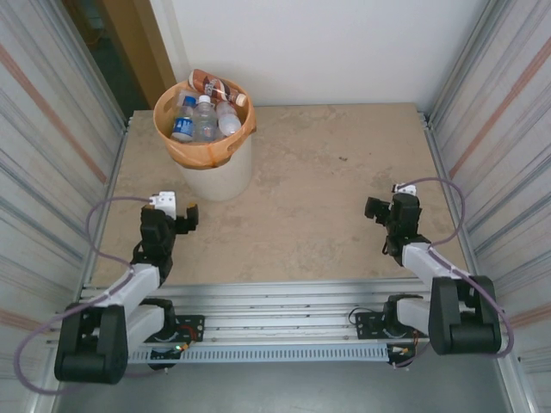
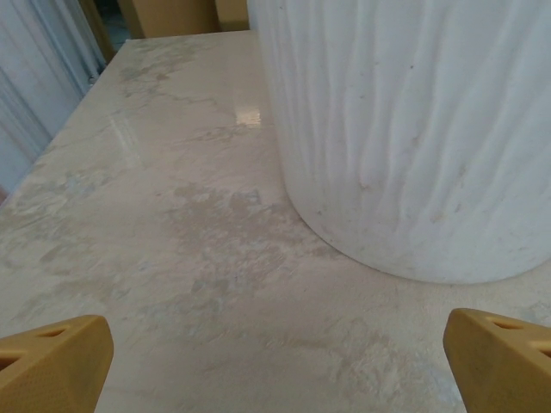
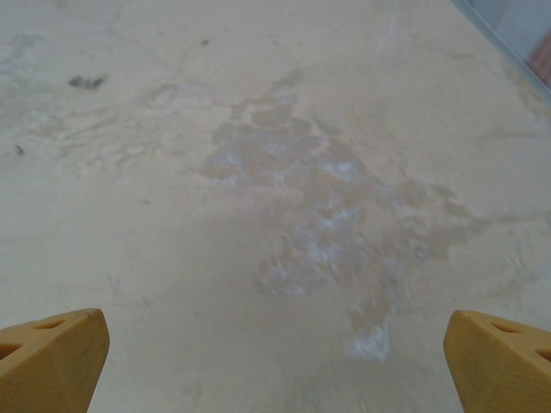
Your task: Put the plastic bottles in the bin
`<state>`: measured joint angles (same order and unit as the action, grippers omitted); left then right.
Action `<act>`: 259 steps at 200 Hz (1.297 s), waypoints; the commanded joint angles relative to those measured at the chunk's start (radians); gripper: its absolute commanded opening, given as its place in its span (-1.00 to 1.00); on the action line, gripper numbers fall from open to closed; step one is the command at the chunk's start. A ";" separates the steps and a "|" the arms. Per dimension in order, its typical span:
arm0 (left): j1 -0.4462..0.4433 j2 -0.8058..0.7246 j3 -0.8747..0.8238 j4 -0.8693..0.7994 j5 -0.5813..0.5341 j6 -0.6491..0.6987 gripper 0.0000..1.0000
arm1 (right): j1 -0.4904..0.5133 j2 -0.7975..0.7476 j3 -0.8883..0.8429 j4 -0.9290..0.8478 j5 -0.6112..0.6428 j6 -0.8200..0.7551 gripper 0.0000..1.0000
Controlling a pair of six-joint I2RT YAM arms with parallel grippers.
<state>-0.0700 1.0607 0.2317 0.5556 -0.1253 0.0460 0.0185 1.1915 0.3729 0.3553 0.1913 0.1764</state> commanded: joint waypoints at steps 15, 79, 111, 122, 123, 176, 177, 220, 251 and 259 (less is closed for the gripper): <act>0.041 0.152 0.002 0.273 0.104 0.012 0.97 | -0.017 0.119 0.006 0.269 -0.087 -0.055 0.96; 0.057 0.460 0.057 0.498 0.212 0.039 0.98 | -0.062 0.277 0.013 0.433 -0.224 -0.102 0.96; 0.086 0.461 0.175 0.260 0.369 0.062 0.98 | -0.091 0.346 0.019 0.468 -0.284 -0.089 0.96; 0.122 0.450 0.165 0.261 0.393 0.032 0.98 | -0.098 0.351 0.031 0.462 -0.293 -0.084 0.96; 0.123 0.449 0.164 0.265 0.391 0.029 0.98 | -0.099 0.353 0.030 0.465 -0.293 -0.084 0.96; 0.073 0.452 0.183 0.228 0.253 0.035 0.98 | -0.088 0.351 0.037 0.444 -0.271 -0.089 0.96; 0.072 0.451 0.184 0.227 0.253 0.034 0.98 | -0.087 0.351 0.036 0.444 -0.271 -0.090 0.96; 0.070 0.453 0.182 0.229 0.251 0.036 0.98 | -0.086 0.350 0.037 0.438 -0.267 -0.090 0.96; 0.072 0.454 0.186 0.225 0.237 0.027 0.98 | -0.087 0.350 0.038 0.440 -0.267 -0.090 0.96; 0.074 0.453 0.187 0.224 0.238 0.026 0.97 | -0.086 0.350 0.039 0.440 -0.265 -0.090 0.96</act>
<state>0.0025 1.5177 0.4000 0.7803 0.1303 0.0719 -0.0723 1.5375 0.3908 0.7815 -0.0765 0.0956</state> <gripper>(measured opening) 0.988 0.980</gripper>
